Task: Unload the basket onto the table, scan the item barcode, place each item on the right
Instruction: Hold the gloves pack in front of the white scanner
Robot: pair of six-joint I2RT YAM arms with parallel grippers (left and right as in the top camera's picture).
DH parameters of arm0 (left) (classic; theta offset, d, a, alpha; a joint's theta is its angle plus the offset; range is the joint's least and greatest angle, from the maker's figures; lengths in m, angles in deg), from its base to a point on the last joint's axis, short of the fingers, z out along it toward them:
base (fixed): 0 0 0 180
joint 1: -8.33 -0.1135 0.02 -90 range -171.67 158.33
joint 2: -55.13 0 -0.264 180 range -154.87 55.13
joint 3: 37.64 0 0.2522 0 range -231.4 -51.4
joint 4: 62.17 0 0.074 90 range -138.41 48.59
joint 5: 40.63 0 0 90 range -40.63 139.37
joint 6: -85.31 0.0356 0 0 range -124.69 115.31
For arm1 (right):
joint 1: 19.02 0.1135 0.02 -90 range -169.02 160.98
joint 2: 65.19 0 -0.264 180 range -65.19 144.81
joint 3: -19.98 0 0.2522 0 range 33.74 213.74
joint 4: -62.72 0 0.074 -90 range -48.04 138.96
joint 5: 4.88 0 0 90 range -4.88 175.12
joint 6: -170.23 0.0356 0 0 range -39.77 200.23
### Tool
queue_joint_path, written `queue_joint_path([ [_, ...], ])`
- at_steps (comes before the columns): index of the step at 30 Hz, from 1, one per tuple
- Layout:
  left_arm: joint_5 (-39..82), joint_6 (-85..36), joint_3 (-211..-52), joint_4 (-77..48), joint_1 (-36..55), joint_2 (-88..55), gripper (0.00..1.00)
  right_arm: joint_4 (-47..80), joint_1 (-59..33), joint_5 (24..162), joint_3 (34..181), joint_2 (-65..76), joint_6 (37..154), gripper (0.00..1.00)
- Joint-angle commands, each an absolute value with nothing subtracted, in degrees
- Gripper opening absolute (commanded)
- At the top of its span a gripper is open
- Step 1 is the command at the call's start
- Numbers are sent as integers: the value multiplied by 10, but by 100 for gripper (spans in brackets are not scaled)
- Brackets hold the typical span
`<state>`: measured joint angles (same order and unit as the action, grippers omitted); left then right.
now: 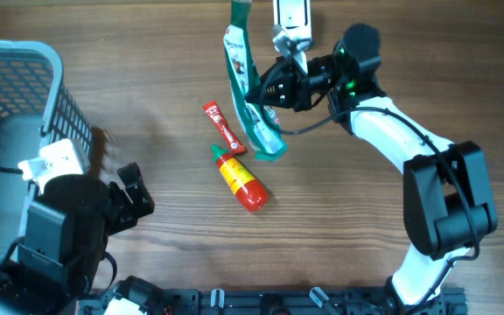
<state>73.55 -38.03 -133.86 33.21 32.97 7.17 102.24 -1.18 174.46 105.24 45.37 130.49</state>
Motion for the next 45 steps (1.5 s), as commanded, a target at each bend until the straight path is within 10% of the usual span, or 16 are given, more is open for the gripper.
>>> queue_joint_path([
  [1,741,-384,-1339,331,332,72,100,1069,-10,1766,1059,453,1842,4],
  [3,741,-384,-1339,331,332,72,100,1067,-11,1763,1058,453,1988,4],
  [26,741,-384,-1339,331,332,72,100,978,-23,1718,1059,450,1985,4],
  [30,741,-384,-1339,331,332,72,100,1012,-22,1712,1059,451,1584,5],
  [35,741,-384,-1339,331,332,72,100,959,-21,1704,1058,451,1502,5],
  [45,741,-384,-1339,331,332,72,100,322,-64,1343,1098,402,1119,5],
])
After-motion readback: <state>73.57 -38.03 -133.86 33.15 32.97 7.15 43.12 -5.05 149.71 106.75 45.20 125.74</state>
